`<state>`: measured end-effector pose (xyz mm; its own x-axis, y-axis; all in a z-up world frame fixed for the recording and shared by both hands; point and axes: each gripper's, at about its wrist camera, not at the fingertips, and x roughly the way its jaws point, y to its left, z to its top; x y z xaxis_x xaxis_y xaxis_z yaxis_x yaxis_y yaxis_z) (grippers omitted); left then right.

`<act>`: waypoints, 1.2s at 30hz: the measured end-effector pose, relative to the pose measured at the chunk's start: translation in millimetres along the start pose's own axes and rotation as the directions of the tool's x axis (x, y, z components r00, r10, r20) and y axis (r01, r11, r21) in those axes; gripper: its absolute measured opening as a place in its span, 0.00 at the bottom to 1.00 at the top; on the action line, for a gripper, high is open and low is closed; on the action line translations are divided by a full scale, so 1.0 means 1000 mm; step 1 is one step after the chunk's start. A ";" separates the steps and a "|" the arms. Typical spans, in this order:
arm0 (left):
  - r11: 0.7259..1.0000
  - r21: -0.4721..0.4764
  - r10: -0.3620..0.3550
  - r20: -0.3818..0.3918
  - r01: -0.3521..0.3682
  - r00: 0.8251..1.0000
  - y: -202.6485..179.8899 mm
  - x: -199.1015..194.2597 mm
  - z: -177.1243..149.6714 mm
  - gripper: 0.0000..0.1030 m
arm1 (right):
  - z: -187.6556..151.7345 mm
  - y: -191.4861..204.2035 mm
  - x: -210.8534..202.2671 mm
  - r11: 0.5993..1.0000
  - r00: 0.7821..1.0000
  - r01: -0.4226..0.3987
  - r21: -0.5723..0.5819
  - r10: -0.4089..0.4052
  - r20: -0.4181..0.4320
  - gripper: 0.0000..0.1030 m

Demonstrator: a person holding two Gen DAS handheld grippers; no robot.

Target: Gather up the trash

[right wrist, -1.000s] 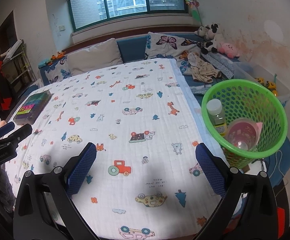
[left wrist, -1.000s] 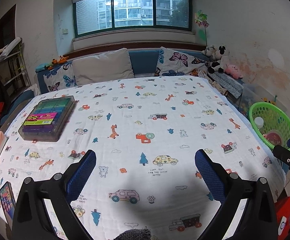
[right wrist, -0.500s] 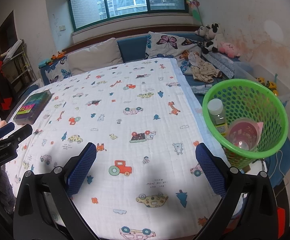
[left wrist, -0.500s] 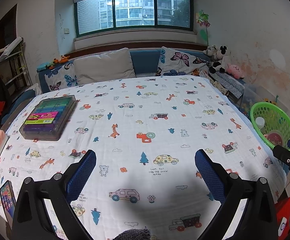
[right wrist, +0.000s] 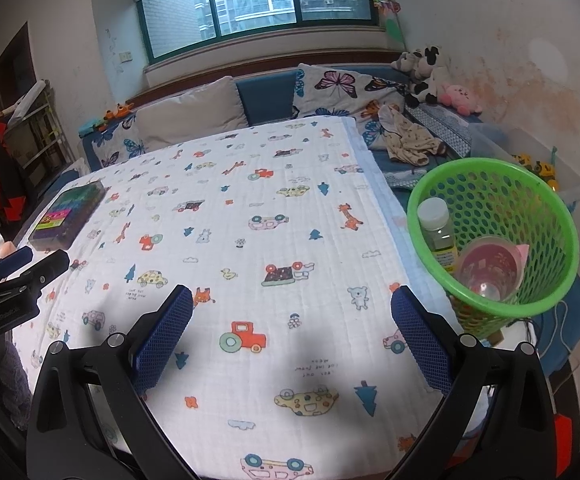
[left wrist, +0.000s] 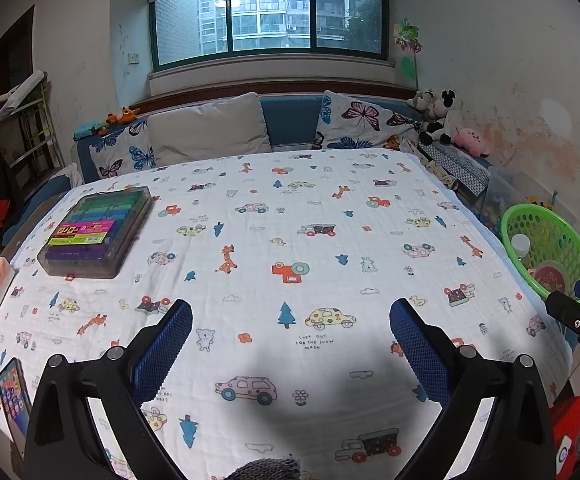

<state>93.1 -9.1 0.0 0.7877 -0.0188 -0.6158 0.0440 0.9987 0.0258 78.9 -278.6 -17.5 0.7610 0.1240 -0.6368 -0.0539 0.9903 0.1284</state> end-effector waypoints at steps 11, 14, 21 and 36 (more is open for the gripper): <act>1.000 -0.001 -0.004 -0.004 0.003 1.000 -0.002 0.002 0.001 0.93 | 0.001 0.000 0.001 1.000 1.000 -0.006 0.004 0.006 -0.003 0.96; 1.000 -0.003 -0.004 -0.003 0.004 1.000 -0.003 0.002 0.002 0.93 | 0.001 0.000 0.001 1.000 1.000 -0.006 0.004 0.006 -0.004 0.96; 1.000 -0.002 -0.004 -0.004 0.004 1.000 -0.004 0.003 0.001 0.93 | 0.001 0.002 0.001 1.000 1.000 -0.005 0.003 0.005 -0.005 0.96; 1.000 -0.002 -0.005 -0.006 0.005 1.000 -0.004 0.003 0.002 0.93 | 0.001 0.003 0.006 1.000 1.000 -0.015 0.003 0.015 -0.013 0.96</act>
<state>97.0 -13.2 -0.2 0.7835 -0.0234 -0.6210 0.0464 0.9987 0.0209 83.6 -275.4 -20.3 0.7517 0.1398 -0.6445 -0.0637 0.9881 0.1401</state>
